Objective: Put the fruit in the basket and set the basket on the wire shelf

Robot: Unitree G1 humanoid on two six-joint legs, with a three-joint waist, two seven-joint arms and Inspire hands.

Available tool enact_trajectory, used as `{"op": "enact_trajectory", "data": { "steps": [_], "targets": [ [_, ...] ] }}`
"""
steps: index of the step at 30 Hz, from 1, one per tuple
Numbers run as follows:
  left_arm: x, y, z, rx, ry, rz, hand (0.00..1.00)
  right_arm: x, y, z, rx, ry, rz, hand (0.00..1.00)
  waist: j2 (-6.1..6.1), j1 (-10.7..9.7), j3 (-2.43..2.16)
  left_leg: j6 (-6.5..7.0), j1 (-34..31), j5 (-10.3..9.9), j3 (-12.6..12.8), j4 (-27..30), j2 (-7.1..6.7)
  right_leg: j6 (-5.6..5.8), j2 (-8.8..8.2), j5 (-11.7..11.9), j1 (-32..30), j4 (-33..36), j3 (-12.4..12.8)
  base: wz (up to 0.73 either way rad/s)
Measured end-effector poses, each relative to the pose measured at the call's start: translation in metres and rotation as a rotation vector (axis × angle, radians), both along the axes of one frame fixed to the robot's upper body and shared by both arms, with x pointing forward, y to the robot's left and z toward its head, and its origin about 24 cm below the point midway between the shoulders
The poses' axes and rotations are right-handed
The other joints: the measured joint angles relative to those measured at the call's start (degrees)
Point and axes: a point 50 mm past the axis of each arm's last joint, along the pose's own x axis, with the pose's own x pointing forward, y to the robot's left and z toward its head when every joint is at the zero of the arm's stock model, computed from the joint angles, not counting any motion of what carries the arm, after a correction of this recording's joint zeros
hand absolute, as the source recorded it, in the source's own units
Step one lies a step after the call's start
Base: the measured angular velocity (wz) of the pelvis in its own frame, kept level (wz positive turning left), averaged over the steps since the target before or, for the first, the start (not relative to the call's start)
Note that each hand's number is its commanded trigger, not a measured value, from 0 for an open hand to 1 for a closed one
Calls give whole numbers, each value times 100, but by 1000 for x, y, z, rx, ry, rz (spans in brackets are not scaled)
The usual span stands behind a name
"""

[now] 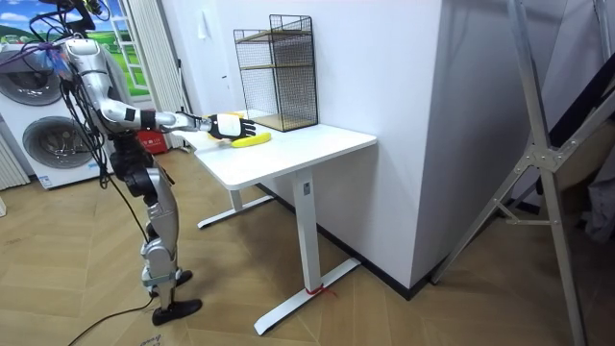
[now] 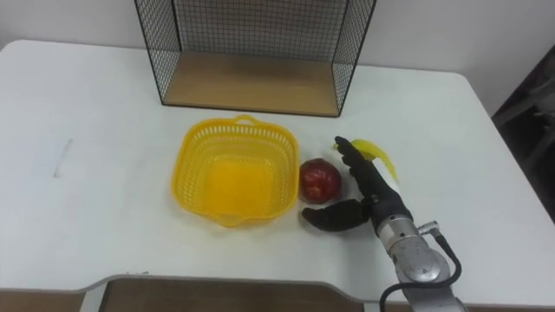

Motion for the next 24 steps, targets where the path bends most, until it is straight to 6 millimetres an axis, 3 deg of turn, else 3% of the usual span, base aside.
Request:
{"op": "enact_trajectory", "data": {
  "steps": [22, 23, 24],
  "targets": [
    [-10, 6, 1, 30, 54, -13, 0, 10, -1, -1, -87, 17, 7, 0, -109, 134, 49, -2, 68, -4, 10, -17, 3, 0, 7, 0, 53, 6, -5, 0],
    [-10, 6, 2, 31, 51, -13, 0, 10, -1, -1, -89, 17, 8, 5, -110, 136, 49, -2, 69, -4, 10, -7, 3, 0, 7, 0, 53, 6, -5, 0],
    [-9, 6, 2, 31, 48, -13, 0, 10, -1, -1, -103, 18, 12, 39, -110, 140, 48, -2, 70, -4, 7, -2, 3, 0, 6, 0, 54, 7, -13, 0]
  ]
}}
